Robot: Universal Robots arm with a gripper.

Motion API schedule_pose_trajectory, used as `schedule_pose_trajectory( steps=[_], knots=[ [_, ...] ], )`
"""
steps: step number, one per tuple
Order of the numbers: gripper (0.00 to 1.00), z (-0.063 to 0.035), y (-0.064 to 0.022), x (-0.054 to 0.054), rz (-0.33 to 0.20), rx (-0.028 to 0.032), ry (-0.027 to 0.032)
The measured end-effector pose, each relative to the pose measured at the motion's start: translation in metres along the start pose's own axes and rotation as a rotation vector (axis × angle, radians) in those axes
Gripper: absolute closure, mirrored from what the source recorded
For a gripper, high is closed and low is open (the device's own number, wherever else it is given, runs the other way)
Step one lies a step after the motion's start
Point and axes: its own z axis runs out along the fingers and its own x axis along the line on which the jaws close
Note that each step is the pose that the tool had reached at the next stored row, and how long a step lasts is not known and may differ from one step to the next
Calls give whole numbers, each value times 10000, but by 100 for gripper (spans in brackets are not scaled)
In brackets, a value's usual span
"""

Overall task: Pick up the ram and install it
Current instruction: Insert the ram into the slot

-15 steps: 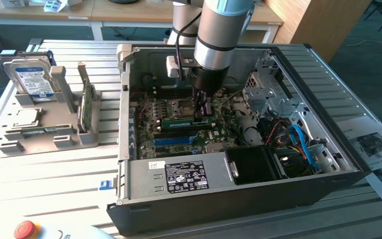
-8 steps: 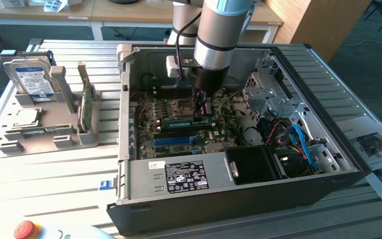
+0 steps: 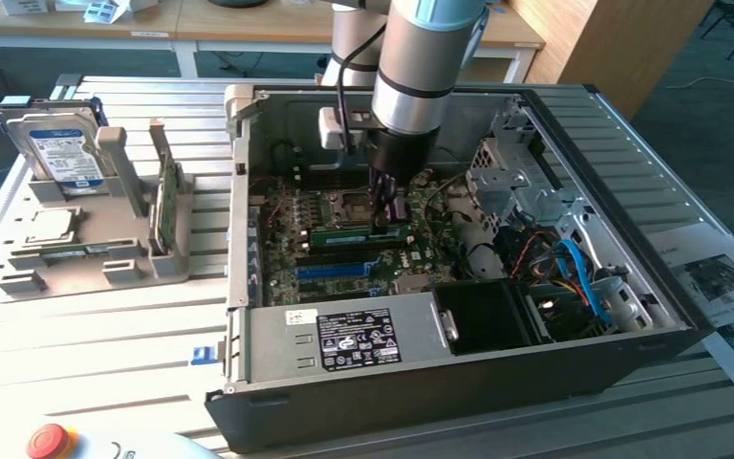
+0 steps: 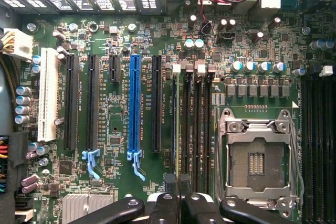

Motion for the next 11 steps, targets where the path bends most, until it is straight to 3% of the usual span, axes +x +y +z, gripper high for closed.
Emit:
schedule_pose_trajectory(
  steps=[11],
  knots=[
    [88, 24, 5, 1, -1, 0, 0]
  ],
)
